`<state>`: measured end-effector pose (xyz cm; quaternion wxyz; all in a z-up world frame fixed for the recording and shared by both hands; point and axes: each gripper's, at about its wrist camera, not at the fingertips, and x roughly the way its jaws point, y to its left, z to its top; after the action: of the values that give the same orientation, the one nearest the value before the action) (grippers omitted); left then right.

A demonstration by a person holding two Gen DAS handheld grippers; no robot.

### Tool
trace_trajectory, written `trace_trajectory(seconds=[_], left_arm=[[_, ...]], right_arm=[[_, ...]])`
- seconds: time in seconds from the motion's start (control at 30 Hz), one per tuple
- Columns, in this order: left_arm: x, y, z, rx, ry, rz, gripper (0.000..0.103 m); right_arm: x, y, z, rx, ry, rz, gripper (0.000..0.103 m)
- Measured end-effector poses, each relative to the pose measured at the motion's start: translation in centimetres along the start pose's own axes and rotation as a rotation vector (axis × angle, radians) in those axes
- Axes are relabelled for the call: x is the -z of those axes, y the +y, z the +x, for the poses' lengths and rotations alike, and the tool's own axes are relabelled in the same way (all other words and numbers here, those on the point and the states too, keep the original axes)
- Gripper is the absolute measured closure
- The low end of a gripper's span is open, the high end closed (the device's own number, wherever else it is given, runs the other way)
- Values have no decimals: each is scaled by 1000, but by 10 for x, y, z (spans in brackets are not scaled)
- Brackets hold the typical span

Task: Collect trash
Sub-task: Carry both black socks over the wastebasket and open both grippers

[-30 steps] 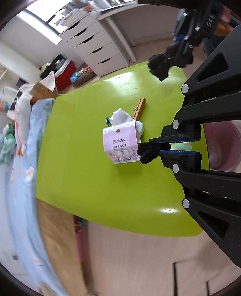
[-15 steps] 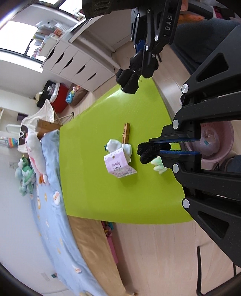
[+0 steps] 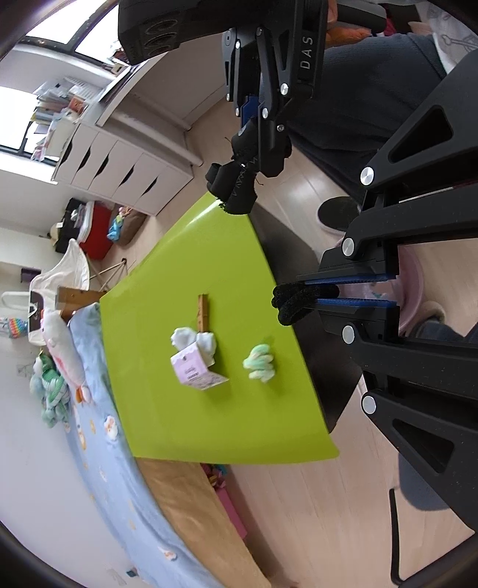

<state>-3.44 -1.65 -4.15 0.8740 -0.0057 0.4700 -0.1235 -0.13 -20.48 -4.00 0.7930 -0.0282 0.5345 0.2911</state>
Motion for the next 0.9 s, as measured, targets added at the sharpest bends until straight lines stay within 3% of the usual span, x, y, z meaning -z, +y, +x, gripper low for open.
trace_trajectory(seconds=[0.27,0.33,0.37,0.43,0.5,0.73,0.9], left_arm=[[9,-11,9,45,41,12,92],[9,-10,11,58,53,0,87],[9,-10,12,56,56,-5,82],[11,-9,13,53,50,-17,38],[11,-5,11,56,32,-43,17],[12,5,5,-1,11,-70,8],[11,17,-7,-25,-16,-104,8]], right_arm=[[14,-3,-4,-4,12,19,75],[15,-3,-5,-6,12,23,75],[16,-4,-5,-7,12,23,75],[15,-4,-5,-8,13,22,75],[15,-4,-4,-10,13,21,75],[17,0,-2,-23,24,2,75],[18,9,2,-48,39,-27,75]])
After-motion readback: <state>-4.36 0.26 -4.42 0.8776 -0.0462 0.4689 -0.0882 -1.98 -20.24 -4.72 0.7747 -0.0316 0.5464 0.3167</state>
